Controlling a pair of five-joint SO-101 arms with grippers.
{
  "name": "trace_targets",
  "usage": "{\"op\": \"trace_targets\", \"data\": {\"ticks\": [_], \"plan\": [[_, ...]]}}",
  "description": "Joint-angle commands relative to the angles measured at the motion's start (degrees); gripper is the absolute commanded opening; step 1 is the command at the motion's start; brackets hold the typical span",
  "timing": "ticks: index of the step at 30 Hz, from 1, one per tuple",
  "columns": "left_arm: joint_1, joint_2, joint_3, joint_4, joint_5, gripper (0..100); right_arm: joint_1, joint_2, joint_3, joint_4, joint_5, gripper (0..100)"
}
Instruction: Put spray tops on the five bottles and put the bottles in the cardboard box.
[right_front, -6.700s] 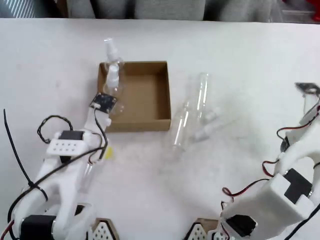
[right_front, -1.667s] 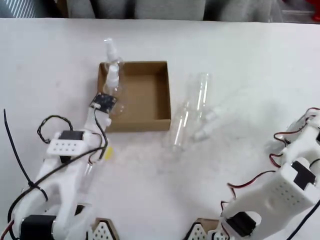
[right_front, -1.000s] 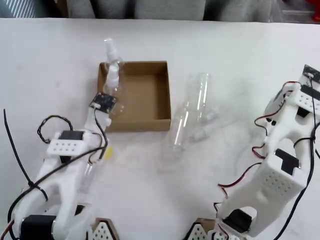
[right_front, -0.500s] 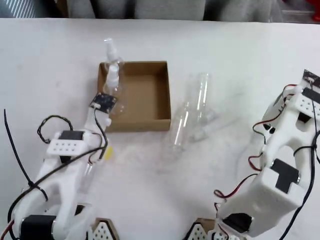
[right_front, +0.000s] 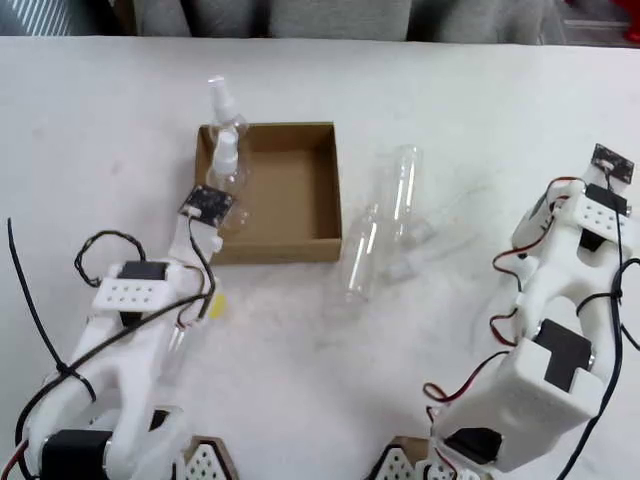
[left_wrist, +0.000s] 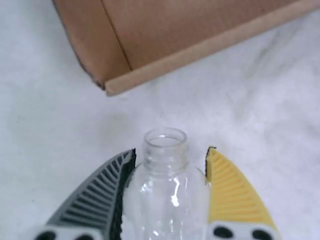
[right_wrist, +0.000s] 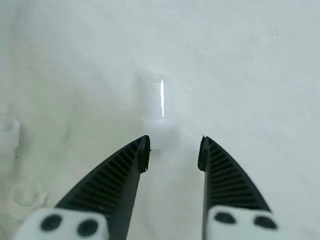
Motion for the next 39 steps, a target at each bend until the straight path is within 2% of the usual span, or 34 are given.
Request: {"op": "trace_targets", "data": {"ticks": [1,15,33,39], "plan": [[-0.4,-1.7,0.2,-1.0,-0.5,3,-0.8,-2.7,-0.4,-2.1,-2.5,14.9],[-0.4,-1.7,0.2,-1.0,-0.5,3,-1.5,5.3,-1.5,-6.0,-2.5,14.9],[-0.4,-1.7,0.2,-1.0,-0.5,3,-1.8,7.2,-2.5,-5.5,-2.5,14.9],[-0.4,-1.7,0.2,-1.0,-0.5,3,-1.9,12.0,-5.9,-5.2,0.7,14.6]]}}
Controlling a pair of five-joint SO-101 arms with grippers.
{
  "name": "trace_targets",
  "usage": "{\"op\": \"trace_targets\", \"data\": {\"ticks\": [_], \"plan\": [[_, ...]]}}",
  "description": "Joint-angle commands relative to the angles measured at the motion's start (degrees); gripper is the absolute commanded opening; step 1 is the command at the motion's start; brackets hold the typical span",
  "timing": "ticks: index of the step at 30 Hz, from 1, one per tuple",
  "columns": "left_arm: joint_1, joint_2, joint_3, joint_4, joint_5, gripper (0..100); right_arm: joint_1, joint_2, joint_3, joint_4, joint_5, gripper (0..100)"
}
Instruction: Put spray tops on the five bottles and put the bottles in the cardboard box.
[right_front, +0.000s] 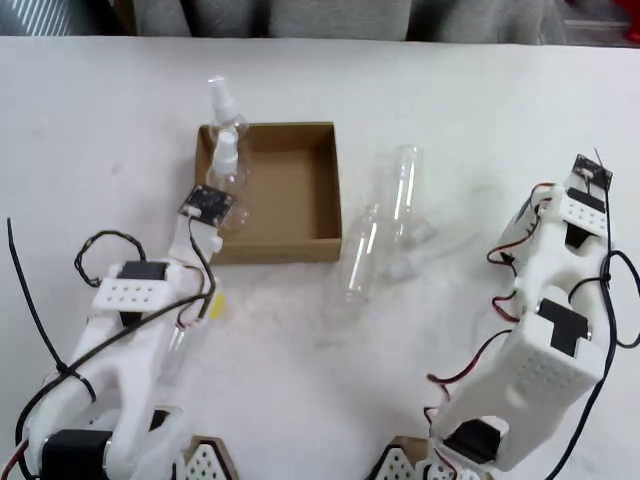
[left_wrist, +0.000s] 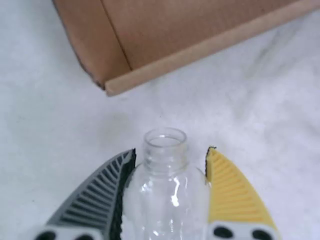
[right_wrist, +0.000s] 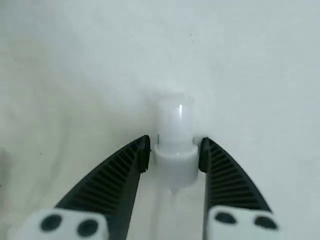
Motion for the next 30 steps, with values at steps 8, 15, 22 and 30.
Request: {"op": "trace_targets", "data": {"ticks": [8,15,22,30], "plan": [[-0.4,-1.7,0.2,-1.0,-0.5,3,-0.6,2.5,-6.1,3.1,1.8,7.0],[-0.4,-1.7,0.2,-1.0,-0.5,3,-0.5,2.4,-9.8,10.7,1.8,1.5],[-0.5,-1.9,0.2,-1.0,-0.5,3,-0.3,1.5,-17.1,22.4,1.8,1.6],[-0.9,-2.2,0.0,-1.0,-0.3,3,-0.2,-11.9,-18.0,31.7,1.8,1.6]]}}
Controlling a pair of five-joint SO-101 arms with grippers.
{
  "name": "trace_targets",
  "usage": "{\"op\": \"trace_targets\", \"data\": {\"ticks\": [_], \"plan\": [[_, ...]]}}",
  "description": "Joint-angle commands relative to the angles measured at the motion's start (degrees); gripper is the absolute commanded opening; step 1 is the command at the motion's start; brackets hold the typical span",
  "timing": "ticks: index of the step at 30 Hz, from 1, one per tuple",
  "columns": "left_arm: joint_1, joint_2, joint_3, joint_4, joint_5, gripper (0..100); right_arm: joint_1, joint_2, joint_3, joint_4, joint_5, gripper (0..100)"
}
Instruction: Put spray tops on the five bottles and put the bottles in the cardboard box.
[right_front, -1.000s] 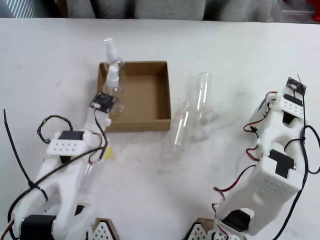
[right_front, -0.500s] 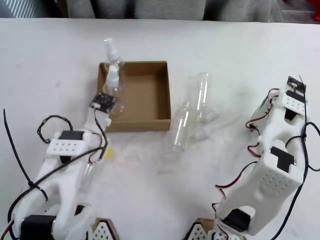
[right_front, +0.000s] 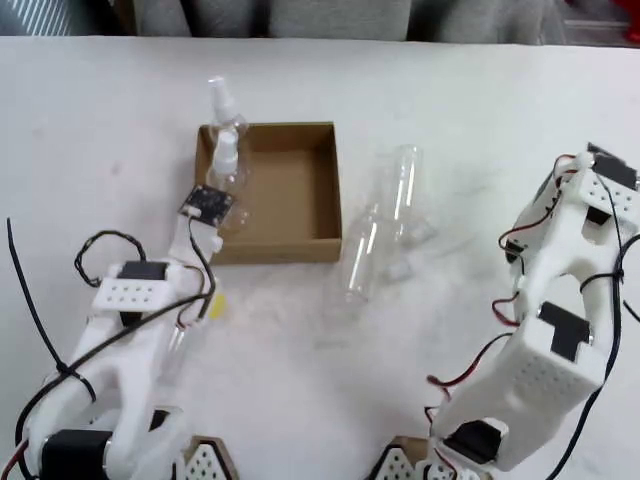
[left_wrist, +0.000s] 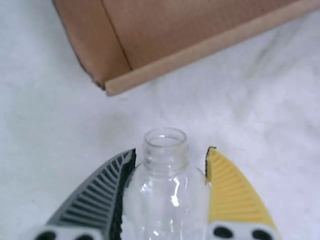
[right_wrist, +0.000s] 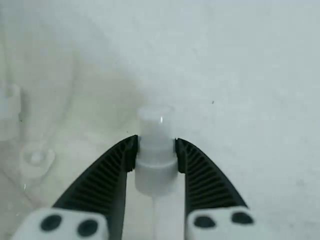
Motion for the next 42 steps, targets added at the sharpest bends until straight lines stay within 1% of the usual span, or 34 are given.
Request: {"op": "trace_targets", "data": {"ticks": [1,4,8,14,18,20,23,28,30,34,37,42], "plan": [[-0.9,-2.2,-0.1,-1.0,-0.3,3,-0.1,-8.9,-2.6,4.3,0.5,1.6],[-1.5,-5.1,0.4,-1.0,-0.2,3,-0.3,-12.5,-2.5,6.7,0.5,1.6],[-2.7,-13.8,3.8,-3.4,0.5,3,-0.1,-17.4,-2.5,8.5,0.6,1.6],[-2.9,-32.4,7.4,-4.2,11.2,3,-0.3,-26.3,-2.5,8.8,0.6,1.6],[-2.2,-46.5,9.8,-4.7,14.9,3,-1.6,-33.8,-2.6,8.8,0.5,1.6],[-0.1,-53.8,11.6,-4.7,15.7,3,-3.4,-37.5,-2.6,8.8,0.5,1.6],[5.0,-64.7,14.2,-4.7,17.7,3,-6.5,-43.4,-3.0,8.5,0.5,1.7],[12.8,-81.9,16.9,-4.8,21.3,3,-10.9,-53.8,-3.0,2.2,0.5,1.8],[14.4,-80.8,16.5,-7.4,21.2,3,-12.4,-58.1,-3.0,-1.1,0.5,1.8],[16.7,-77.4,16.7,-15.6,21.1,3,-16.0,-64.7,-3.0,-8.3,0.5,1.8],[20.8,-76.7,16.7,-20.1,21.0,3,-20.4,-67.9,-3.0,-13.7,0.5,1.8],[28.7,-75.8,18.2,-21.6,21.0,3,-28.2,-70.7,-3.0,-22.8,0.2,1.8]]}}
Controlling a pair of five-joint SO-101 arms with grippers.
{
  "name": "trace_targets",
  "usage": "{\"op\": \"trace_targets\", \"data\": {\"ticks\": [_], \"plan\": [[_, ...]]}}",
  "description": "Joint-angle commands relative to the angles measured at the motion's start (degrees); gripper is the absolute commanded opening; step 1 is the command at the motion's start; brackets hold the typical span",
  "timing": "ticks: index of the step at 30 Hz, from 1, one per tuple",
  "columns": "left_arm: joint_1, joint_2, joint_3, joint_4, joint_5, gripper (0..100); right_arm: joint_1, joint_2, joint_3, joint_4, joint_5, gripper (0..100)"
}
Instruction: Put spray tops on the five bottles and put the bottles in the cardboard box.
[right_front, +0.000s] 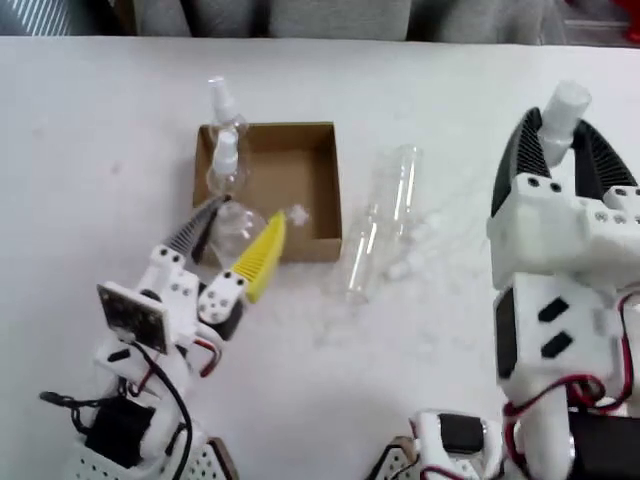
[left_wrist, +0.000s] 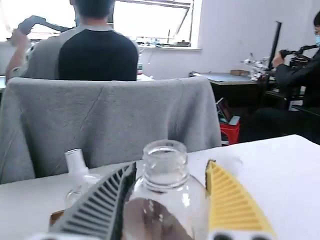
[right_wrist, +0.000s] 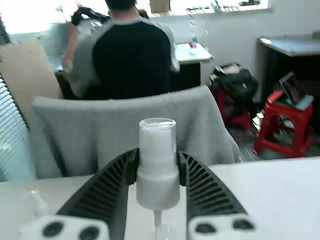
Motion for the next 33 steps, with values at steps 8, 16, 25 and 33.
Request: {"op": "trace_targets", "data": {"ticks": [8,16,25,33], "plan": [[6.1,9.5,6.4,-14.0,0.6,3,-21.1,-1.1,-1.9,-15.2,0.3,1.8],[6.5,17.5,7.1,-16.8,0.7,3,-33.8,-0.3,-1.3,-15.6,0.1,1.8],[5.1,17.6,12.5,-23.4,0.5,3,-37.8,3.1,9.3,-27.5,0.1,1.6],[5.0,17.6,12.5,-23.4,0.5,3,-38.5,3.0,20.7,-33.5,0.3,1.8]]}}
